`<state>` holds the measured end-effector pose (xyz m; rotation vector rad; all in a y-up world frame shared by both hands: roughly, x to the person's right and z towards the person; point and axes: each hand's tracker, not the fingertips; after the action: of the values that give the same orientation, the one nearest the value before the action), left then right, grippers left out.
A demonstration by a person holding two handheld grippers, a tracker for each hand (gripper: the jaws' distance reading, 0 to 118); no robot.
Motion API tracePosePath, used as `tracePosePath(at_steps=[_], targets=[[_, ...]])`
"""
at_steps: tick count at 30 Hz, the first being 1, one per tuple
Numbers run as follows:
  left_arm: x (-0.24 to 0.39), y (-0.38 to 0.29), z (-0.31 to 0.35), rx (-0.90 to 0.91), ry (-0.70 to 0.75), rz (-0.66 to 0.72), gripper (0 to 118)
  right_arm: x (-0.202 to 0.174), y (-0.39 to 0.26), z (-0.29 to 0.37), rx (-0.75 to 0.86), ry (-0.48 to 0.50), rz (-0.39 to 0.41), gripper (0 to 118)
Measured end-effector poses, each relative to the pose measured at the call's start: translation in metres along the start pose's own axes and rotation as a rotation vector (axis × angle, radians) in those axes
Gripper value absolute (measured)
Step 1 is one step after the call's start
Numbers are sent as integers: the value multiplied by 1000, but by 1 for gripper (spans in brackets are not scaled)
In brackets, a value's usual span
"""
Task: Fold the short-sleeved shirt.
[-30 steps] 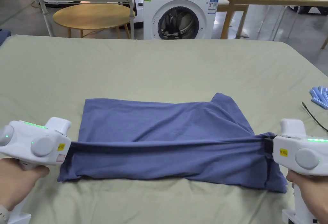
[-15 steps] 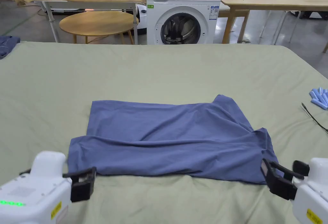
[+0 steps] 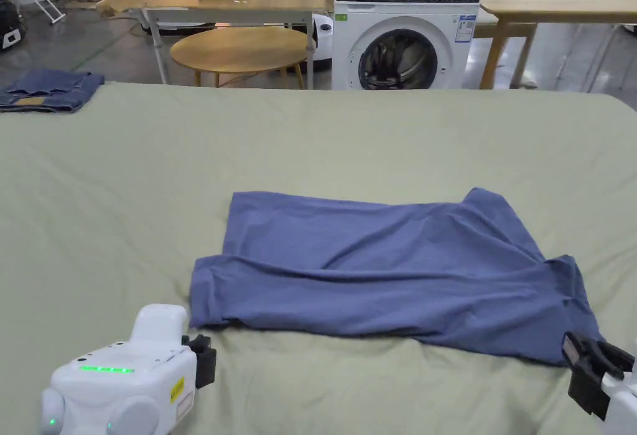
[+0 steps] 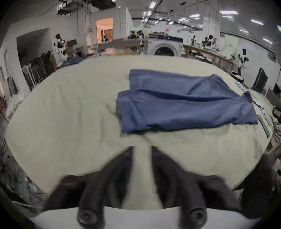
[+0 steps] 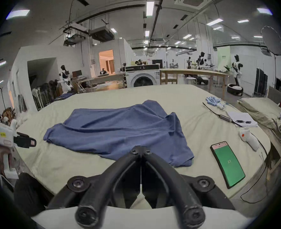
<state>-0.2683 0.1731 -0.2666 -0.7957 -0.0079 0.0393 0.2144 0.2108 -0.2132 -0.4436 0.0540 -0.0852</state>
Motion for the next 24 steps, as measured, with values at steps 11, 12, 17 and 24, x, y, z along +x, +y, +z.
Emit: tracePosePath(at_steps=[11,12,17,24], targets=[[-8,41,-85,-108,28,20,51,42,-10,-20,-87,-121,-1,0],[-5,44,-91,-126,32,2,48,49,-9,-23,-105,-150,1,0],[5,55,-86,-113,37,-68,26,85,-6,-47,-203,-232,-50,8],[9,70,-65,-54,61,-127,6,94,-7,-106,-293,-194,10,115]])
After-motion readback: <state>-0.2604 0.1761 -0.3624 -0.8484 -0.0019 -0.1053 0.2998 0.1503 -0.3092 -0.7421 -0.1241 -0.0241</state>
